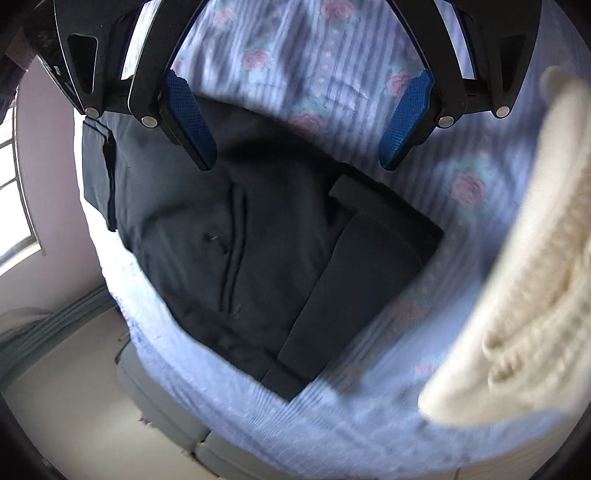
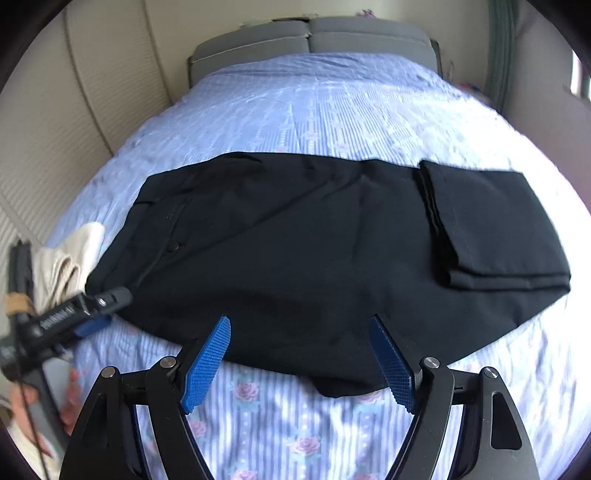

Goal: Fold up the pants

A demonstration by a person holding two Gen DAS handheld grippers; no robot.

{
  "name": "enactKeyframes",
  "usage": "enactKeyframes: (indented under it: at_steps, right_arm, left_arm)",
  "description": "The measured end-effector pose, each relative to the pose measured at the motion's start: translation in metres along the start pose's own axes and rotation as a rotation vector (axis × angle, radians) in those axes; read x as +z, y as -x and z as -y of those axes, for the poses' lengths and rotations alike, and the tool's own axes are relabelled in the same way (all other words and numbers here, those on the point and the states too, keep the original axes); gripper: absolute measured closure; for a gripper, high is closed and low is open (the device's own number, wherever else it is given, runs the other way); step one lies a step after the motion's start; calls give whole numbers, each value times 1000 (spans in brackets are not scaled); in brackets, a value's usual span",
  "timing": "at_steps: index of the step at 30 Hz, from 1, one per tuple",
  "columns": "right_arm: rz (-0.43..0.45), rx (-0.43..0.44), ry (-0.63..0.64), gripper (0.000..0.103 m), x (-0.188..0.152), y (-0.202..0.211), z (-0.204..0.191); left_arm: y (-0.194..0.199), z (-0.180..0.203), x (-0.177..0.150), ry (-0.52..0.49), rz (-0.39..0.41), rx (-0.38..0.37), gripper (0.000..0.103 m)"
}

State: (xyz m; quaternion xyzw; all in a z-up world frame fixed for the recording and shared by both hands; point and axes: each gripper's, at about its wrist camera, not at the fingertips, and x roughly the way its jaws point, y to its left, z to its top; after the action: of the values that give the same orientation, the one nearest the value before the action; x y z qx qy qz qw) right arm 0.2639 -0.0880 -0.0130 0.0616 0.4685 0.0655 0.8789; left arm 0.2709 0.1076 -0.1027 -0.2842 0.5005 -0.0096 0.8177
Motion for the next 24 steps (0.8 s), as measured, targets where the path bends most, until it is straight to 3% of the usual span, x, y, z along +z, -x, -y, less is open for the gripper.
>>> enactKeyframes:
  at_steps: [7, 11, 12, 14, 15, 17, 19, 24]
  right_arm:
    - [-9, -4, -11, 25, 5, -7, 5]
    - [-11, -18, -16, 25, 7, -11, 9]
    - [-14, -13, -20, 25, 8, -12, 10]
    - [-16, -13, -28, 25, 9, -14, 13]
    - [-13, -18, -29, 25, 10, -15, 13]
    - [-6, -33, -23, 25, 12, -16, 12]
    - [1, -41, -4, 25, 13, -16, 10]
    - [29, -47, 13, 25, 21, -2, 20]
  left_arm:
    - [-21, -3, 16, 47, 63, -23, 12]
    - [-30, 6, 25, 41, 122, 23, 14]
    - [-31, 7, 26, 34, 135, 35, 17]
    - [-29, 8, 31, 29, 153, 65, 42]
    - [-27, 6, 34, 39, 155, 67, 49]
    - [-22, 4, 41, 52, 144, 41, 74]
    - [-10, 12, 46, -3, 154, 28, 79]
    - [41, 74, 56, -182, 299, -3, 81]
